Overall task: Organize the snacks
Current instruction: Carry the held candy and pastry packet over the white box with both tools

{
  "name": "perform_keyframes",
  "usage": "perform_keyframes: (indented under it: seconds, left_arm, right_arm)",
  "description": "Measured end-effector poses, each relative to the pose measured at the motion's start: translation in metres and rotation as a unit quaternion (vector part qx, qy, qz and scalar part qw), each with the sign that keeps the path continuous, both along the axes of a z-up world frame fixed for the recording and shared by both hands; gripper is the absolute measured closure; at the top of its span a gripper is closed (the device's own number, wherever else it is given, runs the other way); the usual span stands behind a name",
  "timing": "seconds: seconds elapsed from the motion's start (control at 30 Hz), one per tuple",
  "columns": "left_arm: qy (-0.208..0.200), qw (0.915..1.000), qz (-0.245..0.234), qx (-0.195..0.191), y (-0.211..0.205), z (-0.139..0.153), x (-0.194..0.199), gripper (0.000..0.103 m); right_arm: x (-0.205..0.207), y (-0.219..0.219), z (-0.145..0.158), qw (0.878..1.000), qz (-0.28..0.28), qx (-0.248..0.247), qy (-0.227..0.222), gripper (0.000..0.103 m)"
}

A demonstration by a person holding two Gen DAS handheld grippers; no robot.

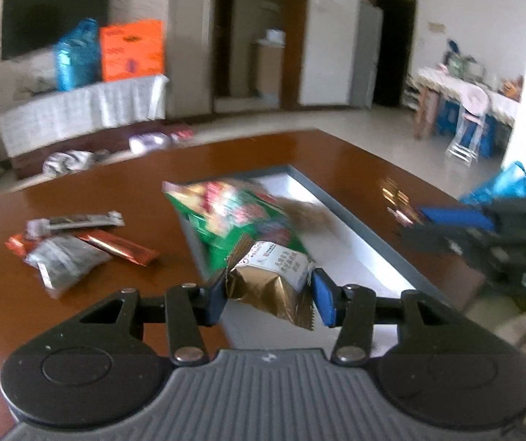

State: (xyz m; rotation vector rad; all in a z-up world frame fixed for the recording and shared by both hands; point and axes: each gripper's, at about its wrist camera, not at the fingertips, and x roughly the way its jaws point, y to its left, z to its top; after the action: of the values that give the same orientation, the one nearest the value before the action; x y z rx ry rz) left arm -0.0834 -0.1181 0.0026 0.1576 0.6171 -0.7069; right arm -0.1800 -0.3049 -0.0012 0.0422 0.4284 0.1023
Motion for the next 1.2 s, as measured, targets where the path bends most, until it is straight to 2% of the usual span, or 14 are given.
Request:
perform_keyframes:
  seconds: [0.1, 0.23, 0.47, 0.83, 1.2]
  left_arm:
    - [0.019, 0.9991, -0.028, 0.024, -0.013, -0.005, -0.006, 0.055]
    - [0.052, 0.9956, -0.056, 0.054, -0.023, -0.016, -0.005, 0.055]
    - [0.07, 0.9928, -0.074, 0.063, -0.028, -0.02, 0.0, 0.055]
    - [0.077, 0.9914, -0.082, 0.067, -0.033, -0.022, 0.005, 0.055]
    - [0.074, 0.9913, -0.086, 0.067, -0.032, -0.022, 0.002, 0.055]
  right_arm:
    - [0.009, -0.002, -0.006, 0.999, -0.01, 0.011, 0.03, 0.079]
    - [0.017, -0.003, -0.016, 0.995, -0.01, 0.069, 0.069, 0.079]
    - [0.025, -0.003, -0.023, 0.992, -0.01, 0.072, 0.099, 0.079]
    - [0.03, -0.006, -0.026, 0.99, -0.005, 0.077, 0.116, 0.079]
    - [0.029, -0.006, -0.025, 0.991, -0.004, 0.079, 0.112, 0.079]
